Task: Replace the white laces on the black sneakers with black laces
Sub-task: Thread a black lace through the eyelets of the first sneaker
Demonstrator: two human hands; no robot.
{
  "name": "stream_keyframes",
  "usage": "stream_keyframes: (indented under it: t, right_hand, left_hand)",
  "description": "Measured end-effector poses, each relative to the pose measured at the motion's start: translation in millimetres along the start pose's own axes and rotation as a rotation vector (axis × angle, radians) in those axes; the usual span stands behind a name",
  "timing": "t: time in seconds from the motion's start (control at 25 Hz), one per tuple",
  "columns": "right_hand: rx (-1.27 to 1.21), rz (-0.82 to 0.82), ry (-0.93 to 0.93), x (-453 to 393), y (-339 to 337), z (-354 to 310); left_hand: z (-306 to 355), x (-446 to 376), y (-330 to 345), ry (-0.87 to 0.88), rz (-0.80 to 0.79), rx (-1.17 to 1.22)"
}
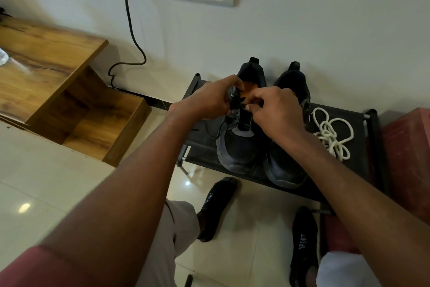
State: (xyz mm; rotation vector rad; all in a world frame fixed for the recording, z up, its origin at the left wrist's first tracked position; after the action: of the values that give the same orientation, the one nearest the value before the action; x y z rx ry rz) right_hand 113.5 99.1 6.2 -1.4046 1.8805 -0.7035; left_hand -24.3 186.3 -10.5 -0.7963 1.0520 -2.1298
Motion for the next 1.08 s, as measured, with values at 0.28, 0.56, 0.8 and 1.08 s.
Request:
stream_keyframes:
  t: [0.28, 0.56, 0.8, 1.08]
  right_hand:
    - [0.251, -0.068, -0.039, 0.5, 16.2, 3.0]
    - [0.203, -0.031, -0.008, 2.7, 24.1, 2.5]
    - [-0.055, -0.053, 0.201, -2.0, 32.9, 23.9]
    - [0.011, -0.001, 0.211, 4.6, 36.3, 20.9]
  left_hand:
    - [-4.8, 1.1, -0.2, -0.014, -0.005, 0.055]
    - [-7.3, -2.3, 0.5, -0.015, 0.009, 0.066]
    - [-15.2, -2.0, 2.2, -0.034, -0.016, 0.175]
    - [-12.5, -0.5, 1.2, -0.054, -0.037, 0.177]
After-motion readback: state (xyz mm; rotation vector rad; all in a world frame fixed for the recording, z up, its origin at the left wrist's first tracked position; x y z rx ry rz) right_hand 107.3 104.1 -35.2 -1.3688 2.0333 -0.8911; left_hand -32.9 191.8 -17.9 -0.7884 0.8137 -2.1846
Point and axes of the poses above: each hand's wrist, its own x-axis away from the middle knuckle, its own y-axis out of the palm, z = x × y, the point moved 6 cm from there along -x, towards the middle knuckle, and after that the axes turned 6 degrees about -x, right-handed, at the moved point
